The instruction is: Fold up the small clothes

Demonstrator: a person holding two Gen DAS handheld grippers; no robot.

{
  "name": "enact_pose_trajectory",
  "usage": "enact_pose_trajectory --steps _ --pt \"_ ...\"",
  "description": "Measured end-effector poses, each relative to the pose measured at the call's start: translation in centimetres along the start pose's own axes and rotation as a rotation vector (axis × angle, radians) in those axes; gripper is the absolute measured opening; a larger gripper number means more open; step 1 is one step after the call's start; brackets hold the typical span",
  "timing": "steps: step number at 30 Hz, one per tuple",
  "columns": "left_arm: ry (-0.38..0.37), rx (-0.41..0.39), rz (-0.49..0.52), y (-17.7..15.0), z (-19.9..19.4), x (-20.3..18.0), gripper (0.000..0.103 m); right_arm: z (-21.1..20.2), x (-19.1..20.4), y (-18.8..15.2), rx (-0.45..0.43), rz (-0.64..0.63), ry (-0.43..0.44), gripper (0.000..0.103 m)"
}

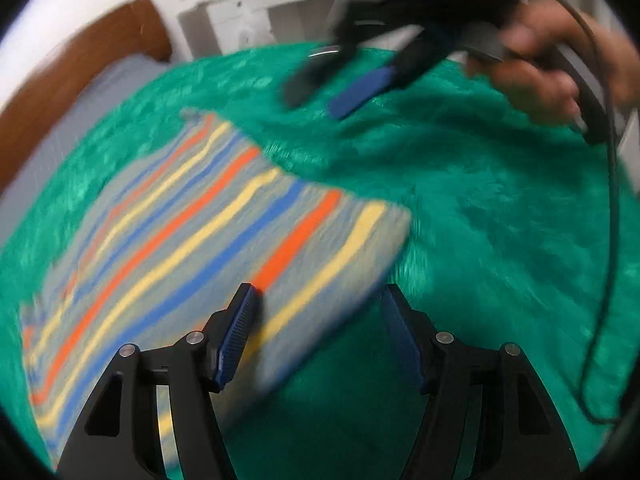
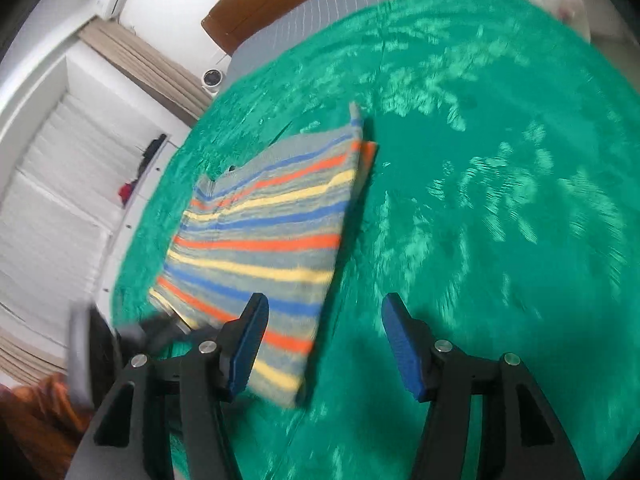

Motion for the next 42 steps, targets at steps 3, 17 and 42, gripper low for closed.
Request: enact_pose_trajectory --steps 3,17,42 --pt "-0.008 -0.024 -0.025 0.8 0.2 0.2 0.042 3.3 -1.6 3.6 0.042 0.055 0.067 0.059" --pt "-0.101 -0.272 -0.434 -2.6 -8.3 8.3 0.006 5.0 4.9 12.5 -0.013 -0.013 0.09 0.007" --pt "0.038 -0.222 -1.048 -23.4 -14.8 21.8 0.074 25.6 27.7 10.5 0.106 -0.229 0.15 0.034"
Point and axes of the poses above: each gripper's, at about its wrist camera, not at the fingertips, and z roughly the way its jaws point, x to its left, y to its top, the point moved 2 cm from there along z, roughly the way its jaws point, and after that the axes turned 4 degrees about x, right-handed, at the moved point
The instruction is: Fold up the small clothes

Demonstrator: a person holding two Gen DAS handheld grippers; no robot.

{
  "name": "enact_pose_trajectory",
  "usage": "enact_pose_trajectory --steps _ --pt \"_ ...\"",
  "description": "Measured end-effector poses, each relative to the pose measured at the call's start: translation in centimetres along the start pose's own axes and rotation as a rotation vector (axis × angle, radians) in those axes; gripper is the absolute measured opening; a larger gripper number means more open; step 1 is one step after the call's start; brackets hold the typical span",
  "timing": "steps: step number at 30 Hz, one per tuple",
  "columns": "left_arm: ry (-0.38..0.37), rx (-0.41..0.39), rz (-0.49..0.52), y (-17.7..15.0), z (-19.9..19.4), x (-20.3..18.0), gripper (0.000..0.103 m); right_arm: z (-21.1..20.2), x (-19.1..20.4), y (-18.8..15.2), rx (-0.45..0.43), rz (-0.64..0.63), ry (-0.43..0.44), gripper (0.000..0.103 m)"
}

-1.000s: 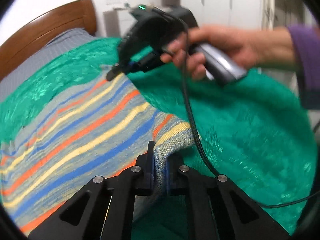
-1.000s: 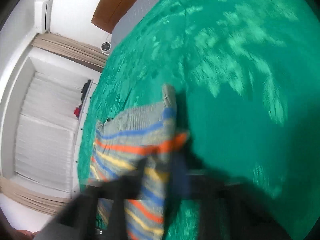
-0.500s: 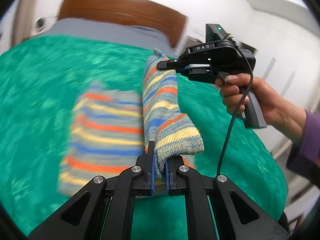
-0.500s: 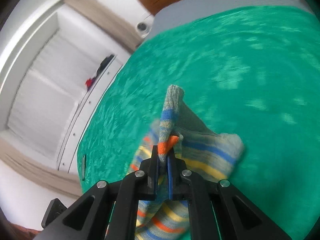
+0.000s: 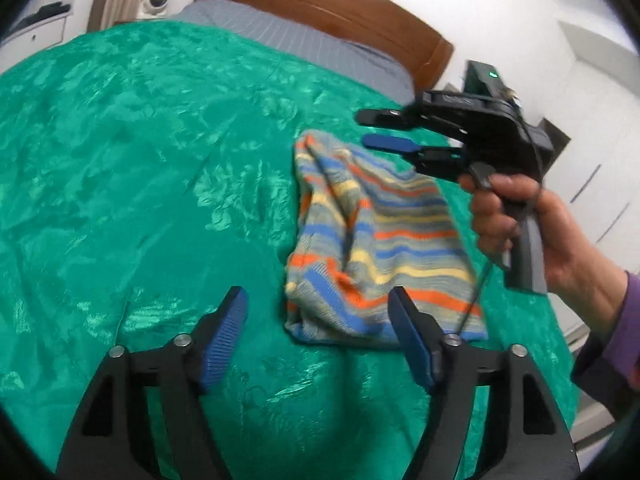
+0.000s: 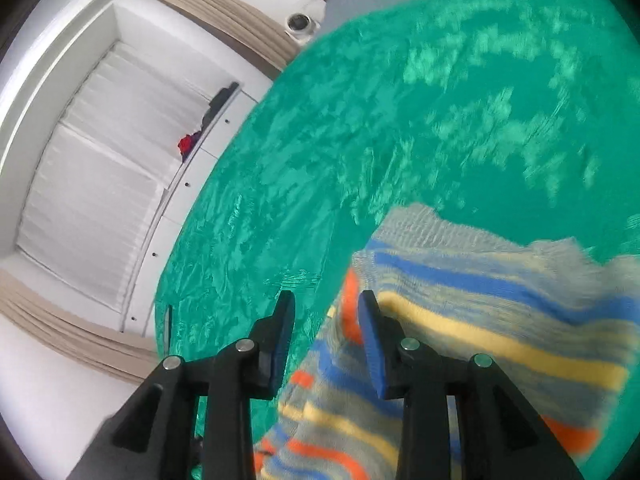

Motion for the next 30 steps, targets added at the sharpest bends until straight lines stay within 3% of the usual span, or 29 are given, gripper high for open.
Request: enact_pose_trajectory --steps 4,8,13,16,19,22,26,27,29,30 --pt "0.032 0.031 0.033 1.4 2.3 -0.6 0.073 -5.0 1.9 -3.3 -0.009 -0.171 -0.164 0.035" --pt "0.121 -0.021 0.117 1.1 1.5 -1.6 0.07 -8.9 2.8 -8.8 0.015 -0.298 -0.288 0.035" --pt "0.103 -0.032 0.159 0.6 0.8 -1.4 0.07 -9.6 3.3 -13.3 0.05 -0.288 -0.335 0.035" --pt "0.071 -0.051 0.16 0.0 -0.5 -0.7 0.07 -8.4 3.6 -11.7 0.077 -0.255 -0.382 0.035" --pt "0.007 -0.081 0.154 -0.2 -1.8 0.2 0.066 -7.5 4.2 -8.4 0.084 -0.198 -0.376 0.035" --pt "-0.059 -0.078 0.196 1.0 -1.2 -0.1 0.055 -4.5 4.4 -4.9 0.163 -0.119 -0.326 0.035" --pt "-0.109 -0.076 0.304 2.0 0.4 -2.0 0.053 0.6 5.5 -2.8 0.283 -0.152 -0.338 0.035" --pt "-0.111 -0.05 0.318 2.2 1.3 -2.2 0.047 1.7 5.6 -2.7 0.307 -0.154 -0.347 0.034" --pt "-0.09 0.041 0.317 2.1 3.6 -1.9 0.023 4.2 5.3 -2.7 0.369 -0.168 -0.408 0.019" --pt "-0.081 0.09 0.297 2.0 4.6 -1.4 0.002 5.3 5.2 -2.9 0.393 -0.188 -0.438 0.006"
Point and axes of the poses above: each gripper's, at about its wrist camera, not at the fingertips, and z roughly the way its jaws point, x to its left, y to its top, the point moved 2 cm from there along z, roughly the way its jaws point, and after that the axes turned 4 degrees about x, right-handed, at the moved point
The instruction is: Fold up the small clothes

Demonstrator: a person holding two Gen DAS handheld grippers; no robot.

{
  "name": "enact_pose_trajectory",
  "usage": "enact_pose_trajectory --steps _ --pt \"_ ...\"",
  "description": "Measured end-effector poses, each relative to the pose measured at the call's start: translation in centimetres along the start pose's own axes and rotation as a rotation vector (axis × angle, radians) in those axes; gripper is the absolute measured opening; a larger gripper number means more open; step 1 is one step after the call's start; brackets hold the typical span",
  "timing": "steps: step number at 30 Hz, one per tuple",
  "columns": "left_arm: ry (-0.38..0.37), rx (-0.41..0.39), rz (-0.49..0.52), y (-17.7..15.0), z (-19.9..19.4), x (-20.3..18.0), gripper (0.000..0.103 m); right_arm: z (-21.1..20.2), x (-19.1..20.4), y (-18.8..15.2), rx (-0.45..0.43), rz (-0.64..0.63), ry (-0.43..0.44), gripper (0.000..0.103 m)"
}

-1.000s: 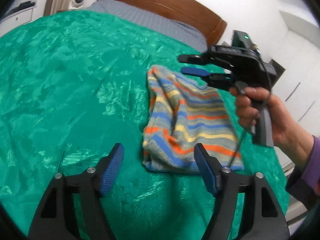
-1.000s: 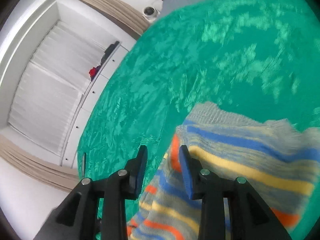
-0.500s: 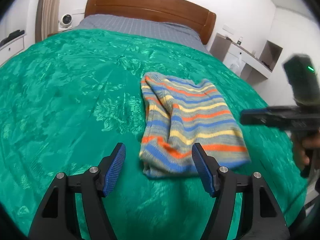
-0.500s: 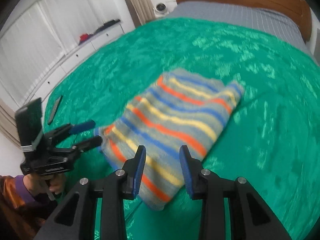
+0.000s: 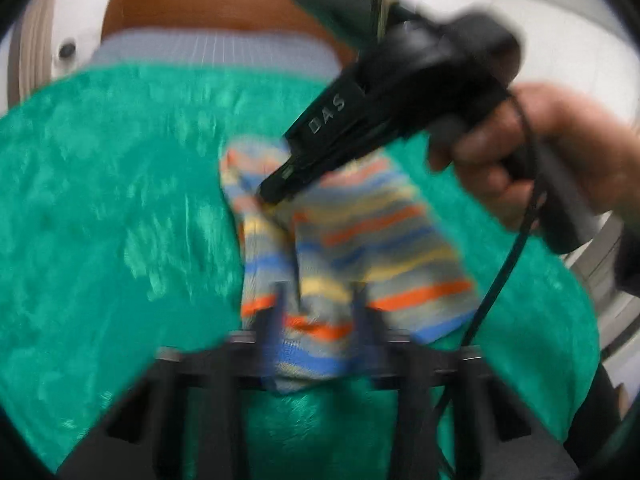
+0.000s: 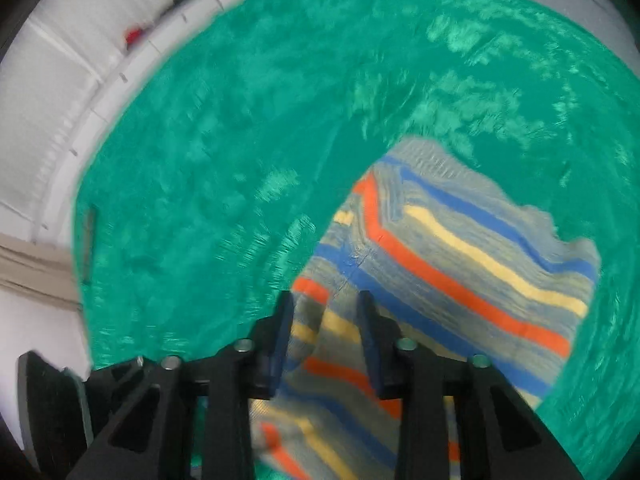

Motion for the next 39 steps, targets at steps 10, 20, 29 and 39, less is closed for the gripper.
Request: enact_pose_trajectory --steps 10,20,29,39 --pt "0.007 -0.004 -0.114 -2.0 -0.6 2.0 0.001 3.1 -0.3 -0.5 -0.102 0.034 0.115 0.006" --pt "0.073 -0.005 -0.135 -1.8 -3.3 2.0 0.017 -6.3 -1.2 -6.4 -0.34 0.057 0.12 0.045" --pt "0.167 0.028 -0.201 -4.6 -7.4 2.1 0.086 -9.5 -1.8 -23.2 -0.39 0.065 -0.12 0.079" --pt "0.235 0.106 -0.197 -10.4 -6.2 -0.9 0.091 -5.7 -1.9 -34.5 -0.442 0.337 -0.21 0.09"
Point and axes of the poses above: each gripper's, at about its wrist camera, not at the fingertips, and z roughly the way its jaws point, x to its left, y to its top, the point moved 2 cm from there along z, roughly the way its jaws point, and after that the axes turned 4 degrees about x, right-handed, at the moved point
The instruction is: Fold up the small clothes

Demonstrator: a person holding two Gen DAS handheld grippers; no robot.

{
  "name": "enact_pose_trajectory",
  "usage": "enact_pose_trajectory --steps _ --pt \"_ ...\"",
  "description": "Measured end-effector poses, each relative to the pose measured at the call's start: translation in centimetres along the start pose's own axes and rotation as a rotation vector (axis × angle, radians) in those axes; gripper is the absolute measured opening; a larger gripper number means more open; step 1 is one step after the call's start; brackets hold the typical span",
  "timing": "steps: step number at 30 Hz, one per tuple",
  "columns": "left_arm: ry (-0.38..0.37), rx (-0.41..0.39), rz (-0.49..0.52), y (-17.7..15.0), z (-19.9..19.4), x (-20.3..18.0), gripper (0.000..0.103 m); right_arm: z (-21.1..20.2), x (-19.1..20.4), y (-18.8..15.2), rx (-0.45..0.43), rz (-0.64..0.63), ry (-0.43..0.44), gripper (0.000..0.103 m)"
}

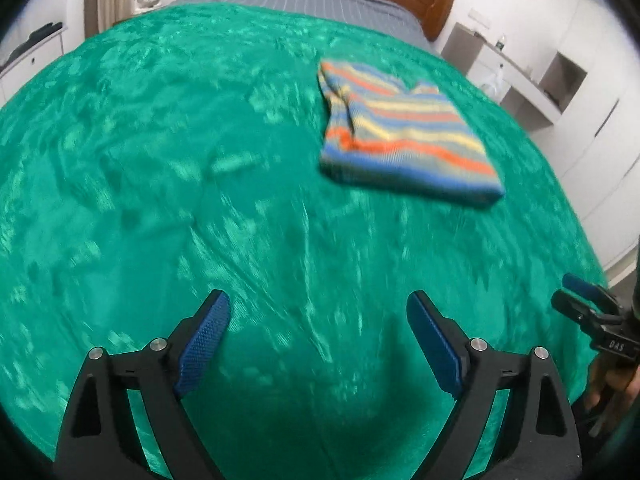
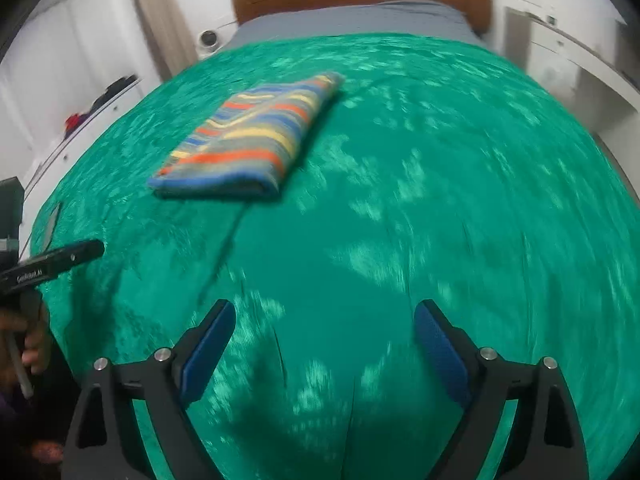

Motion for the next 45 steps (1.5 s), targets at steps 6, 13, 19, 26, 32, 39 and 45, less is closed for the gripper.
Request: enact_pose_trajectory --steps 6,13,19,26,32,39,45 --pt "0.085 -0.026 0.1 -2.0 1.8 -1.6 0.101 1.8 0.7 -3.2 -0.032 -0.06 -0.088 0.101" --pt "0.077 -0.052 0.115 -2.4 2.1 -1.3 0.102 2.7 0.3 -4.0 -0.063 -0.039 -0.078 0.103" --pt "0.074 -0.068 0.122 -2.7 2.1 -1.6 0.103 2.9 0.7 -4.3 -0.097 -0.051 -0.095 0.103" --pt "0.067 -0.072 0.131 -3.1 1.9 -1.6 0.103 2.9 0.8 -4.6 -0.111 -0.054 -0.096 0.103" --pt "0.06 -0.071 0.136 -3.2 1.8 -1.6 0.103 2.8 0.9 -4.7 -0.116 -0.057 -0.1 0.103" --pt "0.057 -0.069 0.14 -3.2 1.7 -1.5 0.103 2.8 0.9 -4.7 -0.116 -0.057 -0.101 0.103" --pt "0.056 -0.069 0.14 -3.3 1.7 -1.6 0.103 2.8 0.9 -4.7 -0.117 -0.057 -0.1 0.103"
Point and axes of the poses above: each gripper's, at about its wrist camera, not at the fingertips, and z roughly the way its jaws point, x to its left, y to its top, the point moved 2 cm from there along z, roughly the way its jaws point, and after that the axes turned 4 degrees about x, right-handed, at the moved point
